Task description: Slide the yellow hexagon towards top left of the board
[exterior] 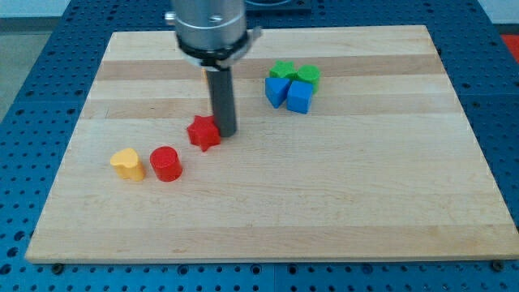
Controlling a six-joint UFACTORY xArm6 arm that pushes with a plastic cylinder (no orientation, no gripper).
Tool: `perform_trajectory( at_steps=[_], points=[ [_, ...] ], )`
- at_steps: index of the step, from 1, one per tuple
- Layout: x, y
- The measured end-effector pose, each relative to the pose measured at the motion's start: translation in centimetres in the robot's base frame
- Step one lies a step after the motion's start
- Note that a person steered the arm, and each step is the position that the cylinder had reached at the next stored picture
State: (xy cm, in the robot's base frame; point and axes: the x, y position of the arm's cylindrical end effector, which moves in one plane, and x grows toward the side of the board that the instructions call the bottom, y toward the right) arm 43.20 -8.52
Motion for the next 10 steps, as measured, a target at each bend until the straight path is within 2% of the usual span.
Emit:
perform_trajectory(
  at_steps=[1, 2, 4, 5, 7, 8, 9, 10],
  points=[
    [0.0, -3.2],
    [-0.6, -2.1],
    [-4.3, -4.5],
    [-5.4, -0.6],
    [-13.1, -0.3],
    [-13.4, -4.7],
    [-13.5, -4.7],
    [-15.2, 1.5]
  ],
)
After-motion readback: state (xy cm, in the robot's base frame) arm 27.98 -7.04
